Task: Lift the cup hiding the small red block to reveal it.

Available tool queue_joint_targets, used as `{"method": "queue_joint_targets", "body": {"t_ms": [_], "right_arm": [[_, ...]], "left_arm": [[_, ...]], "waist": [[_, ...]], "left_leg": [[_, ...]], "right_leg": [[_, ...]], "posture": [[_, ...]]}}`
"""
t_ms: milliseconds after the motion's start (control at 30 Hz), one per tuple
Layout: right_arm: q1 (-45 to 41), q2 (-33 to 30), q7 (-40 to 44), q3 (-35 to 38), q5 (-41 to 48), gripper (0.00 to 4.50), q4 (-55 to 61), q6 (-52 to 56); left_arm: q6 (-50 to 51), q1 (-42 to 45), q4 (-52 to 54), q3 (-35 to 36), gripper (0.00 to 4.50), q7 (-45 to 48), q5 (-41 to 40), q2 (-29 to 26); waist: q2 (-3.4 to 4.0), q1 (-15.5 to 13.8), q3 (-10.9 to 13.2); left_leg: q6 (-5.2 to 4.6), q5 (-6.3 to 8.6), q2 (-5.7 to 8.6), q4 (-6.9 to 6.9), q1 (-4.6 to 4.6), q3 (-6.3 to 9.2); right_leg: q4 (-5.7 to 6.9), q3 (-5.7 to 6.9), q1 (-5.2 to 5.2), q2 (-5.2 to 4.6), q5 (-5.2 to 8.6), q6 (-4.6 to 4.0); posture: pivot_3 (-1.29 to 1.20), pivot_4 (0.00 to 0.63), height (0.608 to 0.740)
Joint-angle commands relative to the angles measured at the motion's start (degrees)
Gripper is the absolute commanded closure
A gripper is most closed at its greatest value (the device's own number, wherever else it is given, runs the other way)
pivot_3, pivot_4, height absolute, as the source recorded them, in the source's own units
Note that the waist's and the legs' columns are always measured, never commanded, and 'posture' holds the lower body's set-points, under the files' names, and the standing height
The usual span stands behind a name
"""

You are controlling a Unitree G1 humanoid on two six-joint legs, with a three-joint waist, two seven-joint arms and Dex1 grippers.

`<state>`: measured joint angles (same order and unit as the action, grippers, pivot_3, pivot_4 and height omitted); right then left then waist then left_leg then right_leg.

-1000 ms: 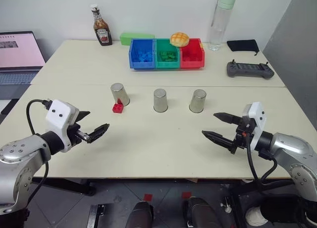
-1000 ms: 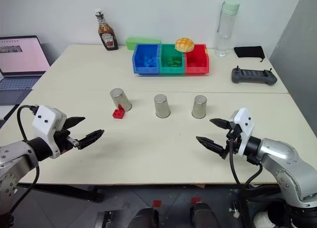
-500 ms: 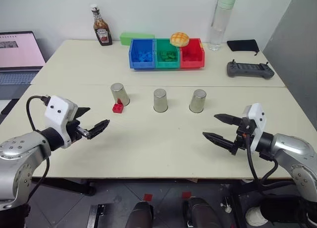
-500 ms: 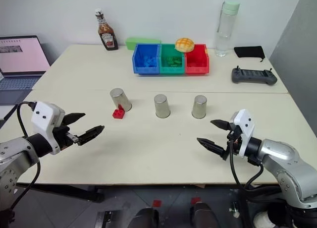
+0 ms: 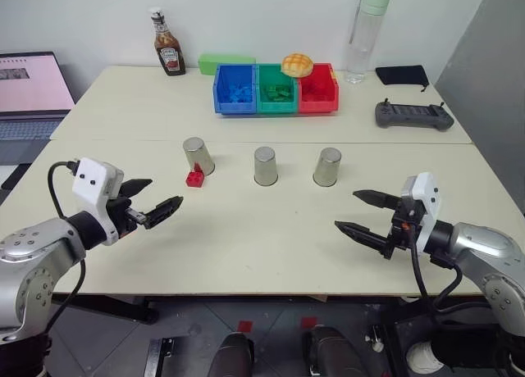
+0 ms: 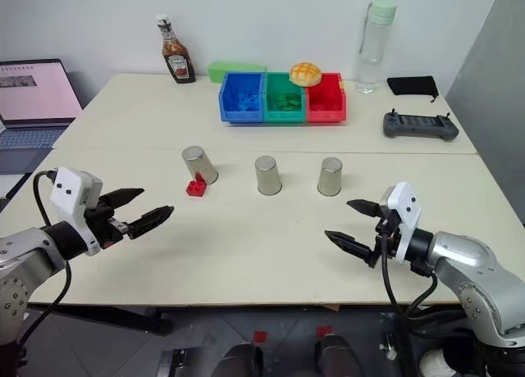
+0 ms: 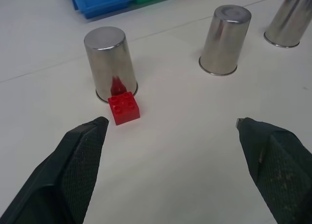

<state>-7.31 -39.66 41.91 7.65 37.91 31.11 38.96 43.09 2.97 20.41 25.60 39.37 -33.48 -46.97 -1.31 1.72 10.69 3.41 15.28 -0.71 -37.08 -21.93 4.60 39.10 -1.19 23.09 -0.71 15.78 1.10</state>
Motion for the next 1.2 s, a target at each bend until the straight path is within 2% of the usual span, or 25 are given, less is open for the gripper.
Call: {"method": "queue_joint_targets", "body": {"t_ms": [33, 567, 1200], "right_arm": [[-0.6, 0.0, -0.6, 0.8, 1.0, 0.0, 1.5, 0.0], [-5.5, -0.6, -3.6, 1.3, 4.8, 0.0, 3.2, 5.3], [-6.8, 0.7, -2.9, 0.1, 4.5, 0.0, 1.6, 4.5]], "left_arm": [[-1.7, -0.2, 2.1, 1.4, 0.01, 0.3, 0.6, -1.3], [-3.2, -1.6, 2.3, 0.9, 0.01, 1.2, 1.5, -1.6], [-3.4, -1.6, 2.5, 1.2, 0.01, 1.5, 1.7, -1.8]], "waist": [[0.0, 0.0, 0.0], [0.0, 0.0, 0.0], [0.0, 0.0, 0.0]], "left_leg": [[0.0, 0.0, 0.0, 0.0, 0.0, 0.0], [0.0, 0.0, 0.0, 0.01, 0.0, -0.01], [0.0, 0.0, 0.0, 0.02, 0.0, 0.0]], "right_leg": [[0.0, 0.0, 0.0, 0.0, 0.0, 0.0], [0.0, 0.0, 0.0, 0.0, 0.0, 0.0], [0.0, 0.01, 0.0, 0.0, 0.0, 0.0]], "posture": [[0.0, 0.15, 0.74], [0.0, 0.15, 0.74], [0.0, 0.15, 0.74]]}}
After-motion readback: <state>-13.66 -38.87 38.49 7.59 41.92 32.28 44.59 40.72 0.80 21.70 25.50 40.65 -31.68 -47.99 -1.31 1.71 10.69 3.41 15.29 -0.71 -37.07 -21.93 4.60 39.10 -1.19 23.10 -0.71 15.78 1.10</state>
